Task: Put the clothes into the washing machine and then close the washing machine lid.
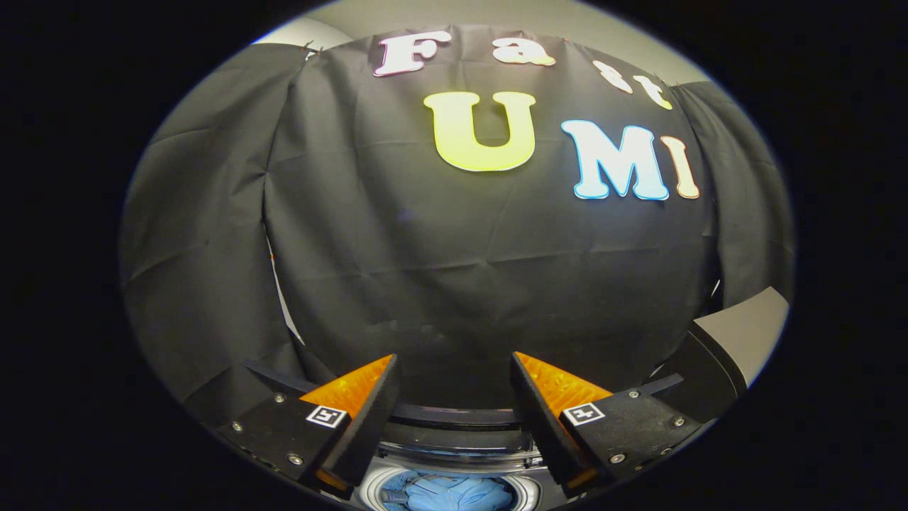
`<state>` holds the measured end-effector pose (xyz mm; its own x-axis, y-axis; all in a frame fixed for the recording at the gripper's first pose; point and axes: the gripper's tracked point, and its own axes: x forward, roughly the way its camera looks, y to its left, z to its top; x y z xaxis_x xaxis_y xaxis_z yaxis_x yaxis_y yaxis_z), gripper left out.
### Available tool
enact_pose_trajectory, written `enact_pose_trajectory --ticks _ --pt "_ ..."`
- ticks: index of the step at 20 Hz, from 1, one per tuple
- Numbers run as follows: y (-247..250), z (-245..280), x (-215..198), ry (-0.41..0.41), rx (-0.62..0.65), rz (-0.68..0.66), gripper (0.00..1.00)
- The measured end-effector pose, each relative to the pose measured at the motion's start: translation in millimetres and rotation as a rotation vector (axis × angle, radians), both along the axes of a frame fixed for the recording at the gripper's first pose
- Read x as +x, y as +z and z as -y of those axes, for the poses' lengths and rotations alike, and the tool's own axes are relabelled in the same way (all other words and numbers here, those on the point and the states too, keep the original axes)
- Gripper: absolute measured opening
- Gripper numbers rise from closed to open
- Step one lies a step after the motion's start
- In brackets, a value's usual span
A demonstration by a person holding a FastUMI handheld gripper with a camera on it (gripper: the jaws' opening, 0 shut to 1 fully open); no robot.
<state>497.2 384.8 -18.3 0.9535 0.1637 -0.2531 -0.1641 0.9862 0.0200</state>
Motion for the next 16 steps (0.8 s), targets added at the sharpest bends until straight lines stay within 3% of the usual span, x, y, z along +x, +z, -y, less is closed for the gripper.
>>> enact_pose_trajectory --ticks 16 --pt "-10.8 0.2 -74.7 0.028 0.001 0.074 0.94"
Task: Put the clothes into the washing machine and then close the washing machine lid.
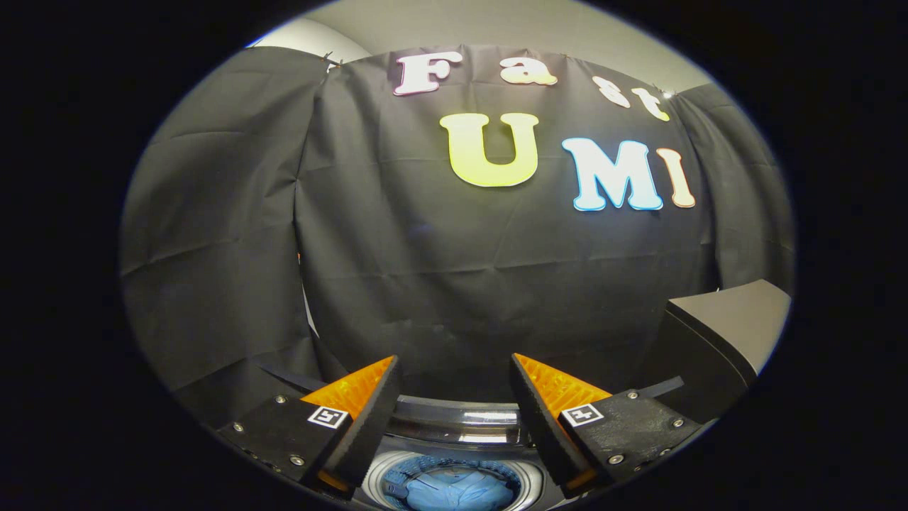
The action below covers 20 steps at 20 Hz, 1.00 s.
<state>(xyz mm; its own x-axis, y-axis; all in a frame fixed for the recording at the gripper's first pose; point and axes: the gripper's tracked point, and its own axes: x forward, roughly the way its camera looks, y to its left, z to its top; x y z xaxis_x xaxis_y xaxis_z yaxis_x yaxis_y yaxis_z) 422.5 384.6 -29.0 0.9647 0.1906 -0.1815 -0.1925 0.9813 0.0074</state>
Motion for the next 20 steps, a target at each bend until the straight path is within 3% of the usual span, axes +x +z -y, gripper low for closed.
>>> enact_pose_trajectory --ticks 20 --pt "-65.4 -22.0 -95.4 0.105 -0.053 -0.014 0.94"
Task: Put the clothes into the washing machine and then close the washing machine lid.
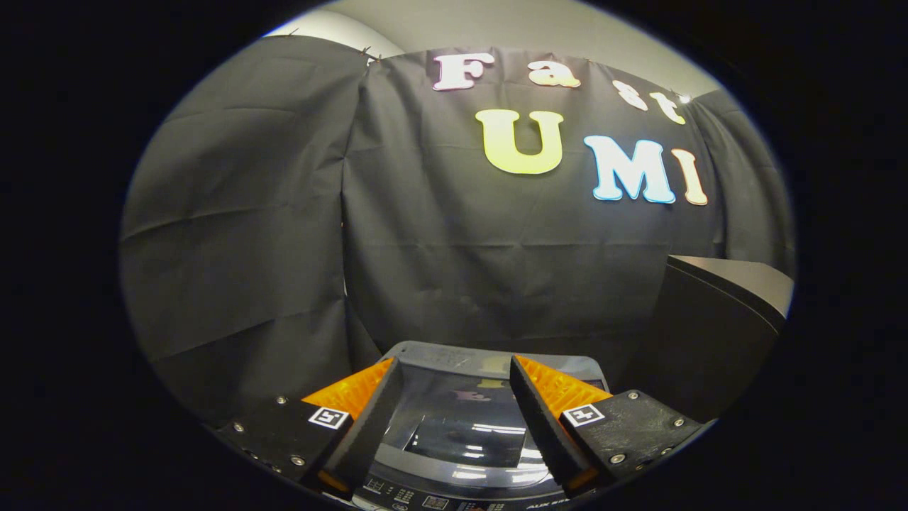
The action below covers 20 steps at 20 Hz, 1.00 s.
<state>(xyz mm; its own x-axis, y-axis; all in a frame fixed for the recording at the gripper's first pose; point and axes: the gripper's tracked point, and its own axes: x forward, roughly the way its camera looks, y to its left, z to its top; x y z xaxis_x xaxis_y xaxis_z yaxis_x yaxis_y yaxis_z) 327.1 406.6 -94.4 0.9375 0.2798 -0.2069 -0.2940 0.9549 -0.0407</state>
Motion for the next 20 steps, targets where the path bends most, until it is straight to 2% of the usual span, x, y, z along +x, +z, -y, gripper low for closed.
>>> enact_pose_trajectory --ticks 4,10,13,16,20 --pt "11.5 2.7 -18.4 -0.005 0.009 0.025 0.94" --pt "64.8 27.4 -52.6 -0.036 0.04 0.077 0.94" --pt "95.5 55.2 -74.0 -0.041 0.024 0.129 0.94" --pt "112.3 81.9 -99.6 -0.023 0.033 0.155 0.94" --pt "131.6 131.5 -134.9 -0.042 0.045 0.189 0.94"
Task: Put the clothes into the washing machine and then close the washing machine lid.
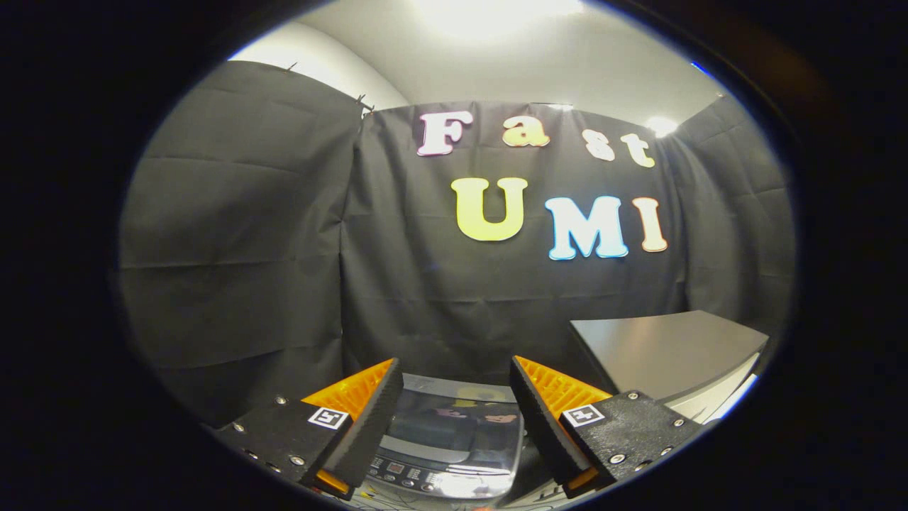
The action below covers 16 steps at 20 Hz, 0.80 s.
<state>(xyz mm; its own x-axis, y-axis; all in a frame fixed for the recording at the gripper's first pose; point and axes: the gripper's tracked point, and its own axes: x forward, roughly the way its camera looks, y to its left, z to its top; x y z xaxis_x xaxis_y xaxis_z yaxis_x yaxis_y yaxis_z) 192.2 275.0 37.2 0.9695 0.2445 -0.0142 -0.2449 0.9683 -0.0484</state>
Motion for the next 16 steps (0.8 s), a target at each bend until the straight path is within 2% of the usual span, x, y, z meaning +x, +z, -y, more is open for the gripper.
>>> enact_pose_trajectory --ticks 5,16 --pt "14.1 64.7 -42.3 -0.029 0.009 0.008 0.94" --pt "43.5 206.7 -101.4 -0.148 0.004 0.052 0.94"
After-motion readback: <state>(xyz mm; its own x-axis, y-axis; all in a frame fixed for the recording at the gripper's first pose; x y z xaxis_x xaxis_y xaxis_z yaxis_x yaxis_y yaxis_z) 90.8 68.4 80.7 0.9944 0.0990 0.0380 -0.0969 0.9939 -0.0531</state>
